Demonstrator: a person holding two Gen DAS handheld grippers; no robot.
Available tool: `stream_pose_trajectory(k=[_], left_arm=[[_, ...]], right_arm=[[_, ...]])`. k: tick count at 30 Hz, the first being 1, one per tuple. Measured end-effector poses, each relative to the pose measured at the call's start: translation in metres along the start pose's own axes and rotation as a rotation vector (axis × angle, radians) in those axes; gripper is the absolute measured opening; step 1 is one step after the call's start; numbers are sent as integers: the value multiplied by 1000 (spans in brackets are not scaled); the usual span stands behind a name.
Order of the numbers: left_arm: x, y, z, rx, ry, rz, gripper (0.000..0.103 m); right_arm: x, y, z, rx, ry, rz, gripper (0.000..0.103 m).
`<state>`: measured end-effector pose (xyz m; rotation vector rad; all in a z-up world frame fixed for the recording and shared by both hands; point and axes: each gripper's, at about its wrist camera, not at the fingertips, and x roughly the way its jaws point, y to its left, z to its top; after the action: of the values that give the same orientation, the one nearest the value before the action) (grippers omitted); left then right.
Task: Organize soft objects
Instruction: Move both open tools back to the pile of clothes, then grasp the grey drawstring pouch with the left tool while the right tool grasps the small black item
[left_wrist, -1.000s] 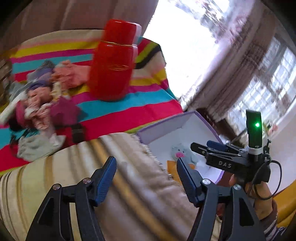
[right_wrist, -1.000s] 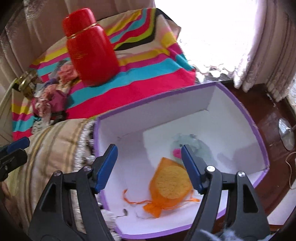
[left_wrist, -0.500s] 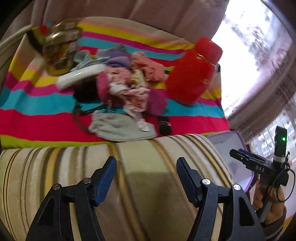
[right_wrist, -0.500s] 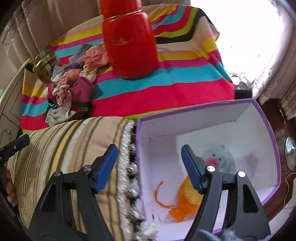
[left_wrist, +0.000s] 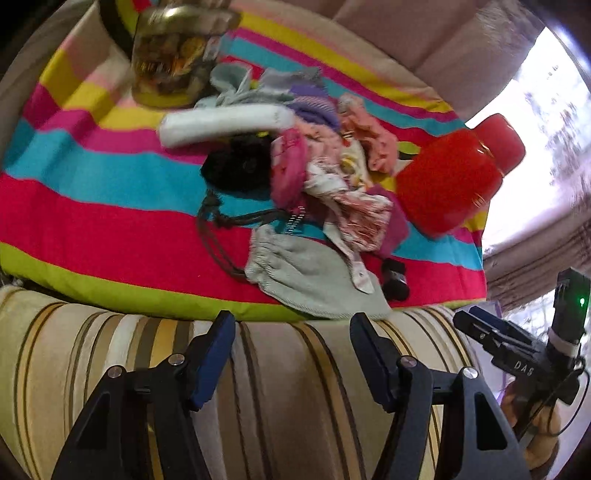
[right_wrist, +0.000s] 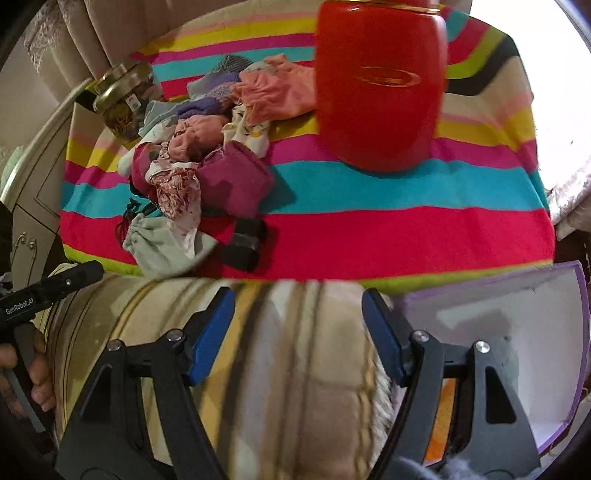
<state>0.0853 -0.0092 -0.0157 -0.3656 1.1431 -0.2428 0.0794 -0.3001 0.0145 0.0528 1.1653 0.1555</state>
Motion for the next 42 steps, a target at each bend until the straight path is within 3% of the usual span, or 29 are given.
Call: stream_pose_trajectory(k=[12, 17, 19, 22, 27, 29, 42], left_arm=[[52, 6, 30, -46, 105, 34, 65], [61, -4, 39, -11, 89, 54, 65], [63, -8, 40, 12, 81, 68, 59], [67, -14, 40, 42, 71, 93, 45], [70, -13, 40, 32, 66, 47, 19], [66, -10, 37, 24, 54, 29, 17], [14, -1, 14, -38, -69, 0, 15]], right_arm=[[53, 31, 22, -39, 102, 14, 74], [66, 34, 29, -38, 114, 3, 74], [72, 37, 34, -40, 121, 0, 72], [81, 41, 39, -47, 132, -9, 62], [86, 47, 45, -76, 111, -32, 49], [86, 51, 45, -76, 105, -31, 31], [48, 39, 21, -51, 14, 0, 31]])
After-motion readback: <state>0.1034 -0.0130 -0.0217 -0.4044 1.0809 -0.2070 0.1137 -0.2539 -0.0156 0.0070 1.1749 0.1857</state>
